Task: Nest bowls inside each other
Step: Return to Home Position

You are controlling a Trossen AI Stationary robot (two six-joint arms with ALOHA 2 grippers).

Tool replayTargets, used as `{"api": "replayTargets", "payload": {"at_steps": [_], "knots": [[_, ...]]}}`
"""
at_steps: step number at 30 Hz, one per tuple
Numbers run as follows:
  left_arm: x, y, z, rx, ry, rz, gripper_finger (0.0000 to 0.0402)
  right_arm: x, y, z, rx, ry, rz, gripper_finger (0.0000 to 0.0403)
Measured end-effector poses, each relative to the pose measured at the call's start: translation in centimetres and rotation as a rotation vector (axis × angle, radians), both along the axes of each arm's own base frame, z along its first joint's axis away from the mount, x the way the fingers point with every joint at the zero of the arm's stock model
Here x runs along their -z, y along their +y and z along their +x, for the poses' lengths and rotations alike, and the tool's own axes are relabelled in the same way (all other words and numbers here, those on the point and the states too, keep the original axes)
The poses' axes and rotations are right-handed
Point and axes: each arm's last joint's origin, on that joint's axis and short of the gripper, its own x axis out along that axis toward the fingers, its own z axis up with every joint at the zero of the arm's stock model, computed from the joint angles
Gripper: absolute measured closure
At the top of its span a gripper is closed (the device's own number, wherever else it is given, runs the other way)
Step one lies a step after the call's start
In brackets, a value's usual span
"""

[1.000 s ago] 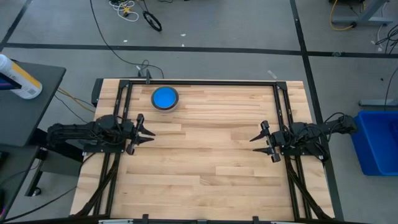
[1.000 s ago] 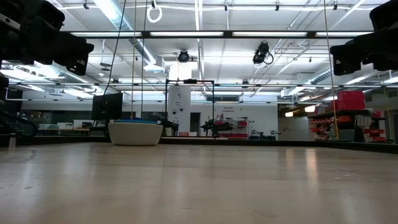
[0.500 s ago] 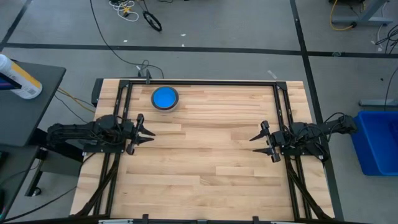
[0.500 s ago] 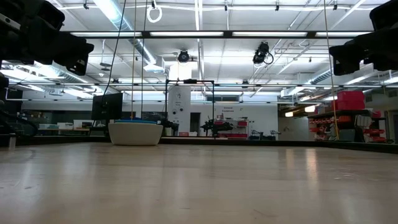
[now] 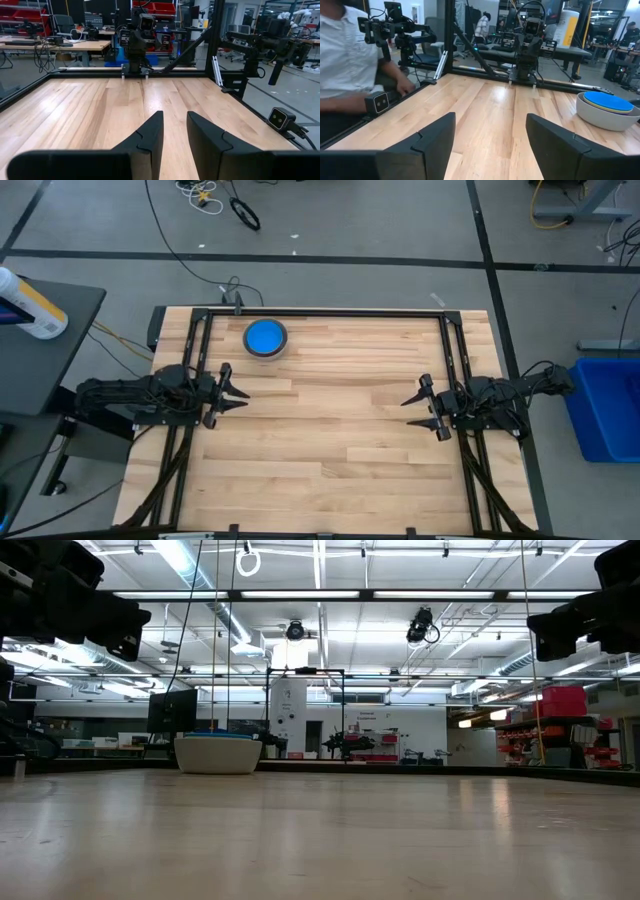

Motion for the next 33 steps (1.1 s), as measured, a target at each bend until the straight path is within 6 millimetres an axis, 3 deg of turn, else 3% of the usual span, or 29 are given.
{"api": "replayTargets", "payload": {"at_steps": [20,33], "knots": [[-0.01,0.0,0.0,0.0,0.0,0.0,0.0308,0.0,0.0,0.0,0.0,0.0,0.0,0.0127],[-0.01,0.0,0.0,0.0,0.0,0.0,0.0308,0.0,0.0,0.0,0.0,0.0,0.0,0.0156]]}}
